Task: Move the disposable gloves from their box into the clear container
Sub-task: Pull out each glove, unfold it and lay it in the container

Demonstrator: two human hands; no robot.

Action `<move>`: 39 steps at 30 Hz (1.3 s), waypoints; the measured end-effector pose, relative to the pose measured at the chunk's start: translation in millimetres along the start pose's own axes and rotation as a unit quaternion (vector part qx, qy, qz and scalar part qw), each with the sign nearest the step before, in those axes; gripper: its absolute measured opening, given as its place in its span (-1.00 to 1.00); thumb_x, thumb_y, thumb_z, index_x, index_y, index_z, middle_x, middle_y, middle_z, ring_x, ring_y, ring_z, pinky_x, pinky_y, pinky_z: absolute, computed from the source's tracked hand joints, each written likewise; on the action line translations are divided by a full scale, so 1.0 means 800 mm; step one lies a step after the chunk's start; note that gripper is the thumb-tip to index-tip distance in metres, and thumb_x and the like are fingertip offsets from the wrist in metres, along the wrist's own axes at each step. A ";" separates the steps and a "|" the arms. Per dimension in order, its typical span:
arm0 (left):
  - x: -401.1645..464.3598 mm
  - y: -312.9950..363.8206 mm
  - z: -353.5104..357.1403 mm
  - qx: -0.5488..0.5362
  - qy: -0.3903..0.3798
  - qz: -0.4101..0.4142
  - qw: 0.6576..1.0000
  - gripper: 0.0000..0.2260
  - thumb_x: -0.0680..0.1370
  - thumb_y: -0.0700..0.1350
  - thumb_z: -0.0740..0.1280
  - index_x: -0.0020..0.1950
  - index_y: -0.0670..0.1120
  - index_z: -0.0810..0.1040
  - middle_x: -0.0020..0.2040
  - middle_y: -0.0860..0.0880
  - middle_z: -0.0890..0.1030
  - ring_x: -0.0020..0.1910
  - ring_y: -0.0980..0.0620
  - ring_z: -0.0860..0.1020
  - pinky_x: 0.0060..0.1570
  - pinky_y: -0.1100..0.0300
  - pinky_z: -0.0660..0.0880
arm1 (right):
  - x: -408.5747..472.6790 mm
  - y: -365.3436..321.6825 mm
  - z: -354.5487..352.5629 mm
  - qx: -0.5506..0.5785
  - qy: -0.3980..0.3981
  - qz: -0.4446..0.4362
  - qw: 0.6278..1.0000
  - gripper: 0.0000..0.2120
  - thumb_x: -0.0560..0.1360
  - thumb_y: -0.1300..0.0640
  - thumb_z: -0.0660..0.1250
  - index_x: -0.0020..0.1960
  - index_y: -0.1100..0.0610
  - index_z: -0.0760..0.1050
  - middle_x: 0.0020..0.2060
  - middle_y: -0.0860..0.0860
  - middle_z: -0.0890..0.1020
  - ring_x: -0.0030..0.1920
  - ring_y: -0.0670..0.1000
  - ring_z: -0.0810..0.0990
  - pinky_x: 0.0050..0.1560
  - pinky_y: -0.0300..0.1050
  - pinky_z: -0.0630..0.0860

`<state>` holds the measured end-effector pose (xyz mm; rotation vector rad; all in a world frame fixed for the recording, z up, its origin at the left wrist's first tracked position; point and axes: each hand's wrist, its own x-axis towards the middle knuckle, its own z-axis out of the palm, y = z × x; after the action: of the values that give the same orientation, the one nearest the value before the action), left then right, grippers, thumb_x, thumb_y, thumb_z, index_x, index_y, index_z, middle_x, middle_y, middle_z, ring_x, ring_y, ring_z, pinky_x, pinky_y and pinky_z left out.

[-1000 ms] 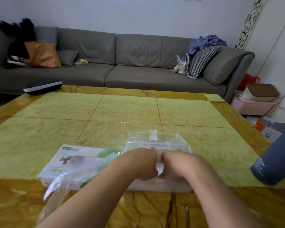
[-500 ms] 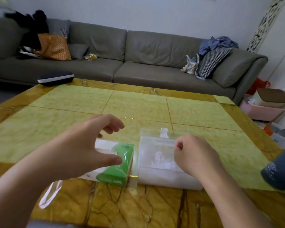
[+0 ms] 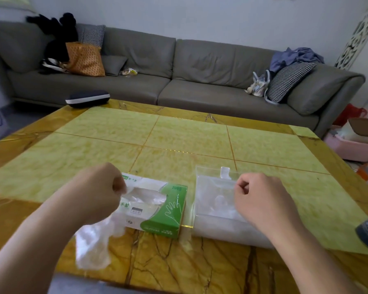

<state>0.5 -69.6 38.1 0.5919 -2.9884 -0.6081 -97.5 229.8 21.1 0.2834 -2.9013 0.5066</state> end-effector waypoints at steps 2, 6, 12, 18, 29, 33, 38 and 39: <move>-0.005 0.017 -0.007 -0.151 0.041 0.056 0.986 -0.85 0.56 -0.17 0.46 -0.09 0.10 0.68 -0.21 0.11 0.71 -0.24 0.17 0.66 -0.18 0.24 0.53 | 0.000 0.000 -0.001 0.020 0.030 -0.012 0.999 -0.78 0.55 0.15 0.29 -0.26 0.00 0.54 -0.45 -0.08 0.61 -0.45 -0.01 0.58 -0.48 0.01 0.58; -0.020 0.055 -0.017 -0.559 0.037 0.094 0.823 -0.90 0.53 -0.23 0.45 0.00 -0.09 0.73 -0.13 -0.09 0.71 -0.19 -0.02 0.67 -0.10 0.17 0.65 | -0.007 -0.013 -0.010 0.168 0.066 -0.052 0.982 -0.86 0.60 0.09 0.37 -0.13 -0.08 0.59 -0.33 -0.16 0.64 -0.28 -0.16 0.63 -0.33 -0.16 0.63; -0.018 0.079 0.010 -0.709 -0.006 0.042 0.704 -0.85 0.50 -0.26 0.43 0.05 -0.16 0.71 -0.03 -0.14 0.70 -0.20 0.04 0.66 -0.26 0.29 0.63 | -0.016 -0.036 -0.010 0.627 -0.234 0.004 0.743 -0.38 0.47 -0.30 0.42 0.33 0.12 0.56 0.20 0.02 0.71 0.25 0.06 0.67 0.30 0.07 0.57; -0.013 0.087 0.030 -0.687 -0.026 0.045 0.725 -0.81 0.49 -0.17 0.44 0.07 -0.16 0.71 0.05 -0.19 0.71 -0.06 -0.05 0.67 -0.10 0.11 0.64 | -0.017 -0.040 -0.002 0.630 -0.205 0.025 0.749 -0.87 0.59 0.25 0.44 0.09 0.30 0.64 -0.11 0.22 0.72 -0.13 0.18 0.71 -0.16 0.02 0.64; -0.029 0.098 0.049 -0.592 -0.222 0.057 0.773 -0.86 0.56 -0.20 0.44 0.01 -0.26 0.73 -0.02 -0.31 0.71 -0.08 -0.20 0.71 -0.18 0.06 0.65 | -0.012 -0.029 -0.002 0.599 -0.179 0.077 0.777 -0.89 0.61 0.28 0.36 -0.01 0.29 0.66 -0.17 0.21 0.64 -0.21 0.18 0.61 -0.16 0.09 0.54; -0.030 0.106 0.060 -0.596 -0.107 0.027 0.795 -0.91 0.59 -0.31 0.39 0.00 -0.25 0.71 -0.12 -0.30 0.69 -0.24 -0.17 0.67 -0.29 0.08 0.62 | -0.009 -0.025 -0.010 0.629 -0.093 0.151 0.757 -0.78 0.67 0.03 0.31 0.15 0.16 0.62 0.03 0.19 0.71 -0.11 0.21 0.75 -0.19 0.05 0.63; -0.029 0.110 0.059 -0.590 -0.013 0.029 0.807 -0.88 0.63 -0.34 0.34 0.03 -0.24 0.68 -0.19 -0.26 0.69 -0.31 -0.13 0.63 -0.37 0.12 0.58 | -0.004 -0.009 -0.029 0.606 -0.167 0.127 0.767 -0.33 0.44 -0.40 0.41 0.26 0.14 0.55 0.05 0.19 0.73 0.02 0.27 0.74 0.06 0.28 0.66; -0.029 0.110 0.058 -0.593 -0.005 0.026 0.805 -0.87 0.63 -0.34 0.33 0.04 -0.23 0.68 -0.18 -0.26 0.69 -0.32 -0.13 0.63 -0.37 0.12 0.58 | -0.005 -0.006 -0.035 0.578 -0.243 0.089 0.774 -0.32 0.41 -0.37 0.49 0.28 0.12 0.55 0.05 0.15 0.74 0.05 0.24 0.74 0.16 0.27 0.66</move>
<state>-14.7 31.4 29.9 0.3396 -1.9306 -2.1191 -88.5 235.6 47.9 0.3019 -2.5636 2.5383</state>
